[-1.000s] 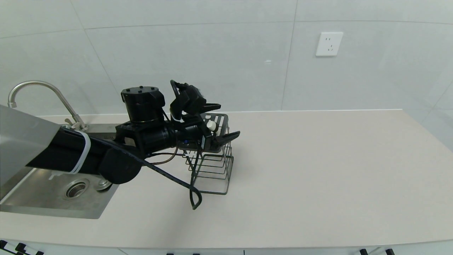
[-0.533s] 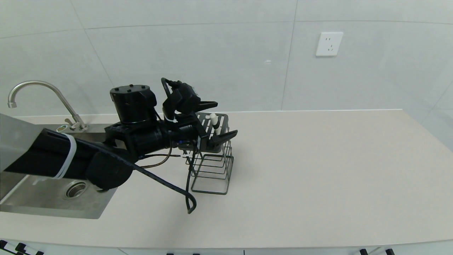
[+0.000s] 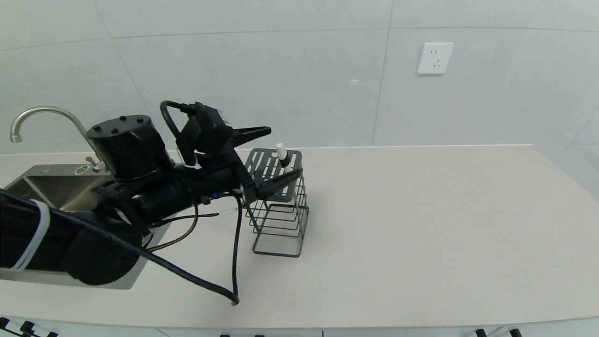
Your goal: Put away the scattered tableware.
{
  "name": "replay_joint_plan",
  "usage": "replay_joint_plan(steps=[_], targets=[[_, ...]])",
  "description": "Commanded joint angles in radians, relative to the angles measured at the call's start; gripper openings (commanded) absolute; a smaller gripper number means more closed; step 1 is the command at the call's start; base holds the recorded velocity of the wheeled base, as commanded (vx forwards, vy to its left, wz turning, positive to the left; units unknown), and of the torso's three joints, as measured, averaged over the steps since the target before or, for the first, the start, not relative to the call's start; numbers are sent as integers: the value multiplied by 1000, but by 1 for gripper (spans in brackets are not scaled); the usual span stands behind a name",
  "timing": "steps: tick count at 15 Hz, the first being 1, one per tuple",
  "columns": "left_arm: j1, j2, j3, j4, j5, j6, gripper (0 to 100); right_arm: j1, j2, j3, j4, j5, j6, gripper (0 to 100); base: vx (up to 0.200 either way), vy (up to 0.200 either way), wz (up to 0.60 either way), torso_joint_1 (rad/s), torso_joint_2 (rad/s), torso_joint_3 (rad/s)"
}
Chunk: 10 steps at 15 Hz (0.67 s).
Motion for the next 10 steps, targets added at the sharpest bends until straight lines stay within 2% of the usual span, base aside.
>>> replay_joint_plan(steps=[1,2,5,8,9,10], targets=[[2,-52,33,-5,1,-4,100,0,1,0,0,0,0,0,0,0,0,0,0,0],[3,-184,123,-3,1,-5,100,0,1,0,0,0,6,0,0,0,0,0,0,0],[17,-354,247,5,40,-8,100,0,1,0,0,14,7,0,0,0,0,0,0,0],[63,-508,358,5,54,-43,100,0,1,0,0,15,7,0,0,0,0,0,0,0],[103,-595,435,-2,57,-68,100,0,1,0,0,15,7,0,0,0,0,0,0,0],[131,-669,502,-2,57,-68,100,0,1,0,0,15,7,0,0,0,0,0,0,0]])
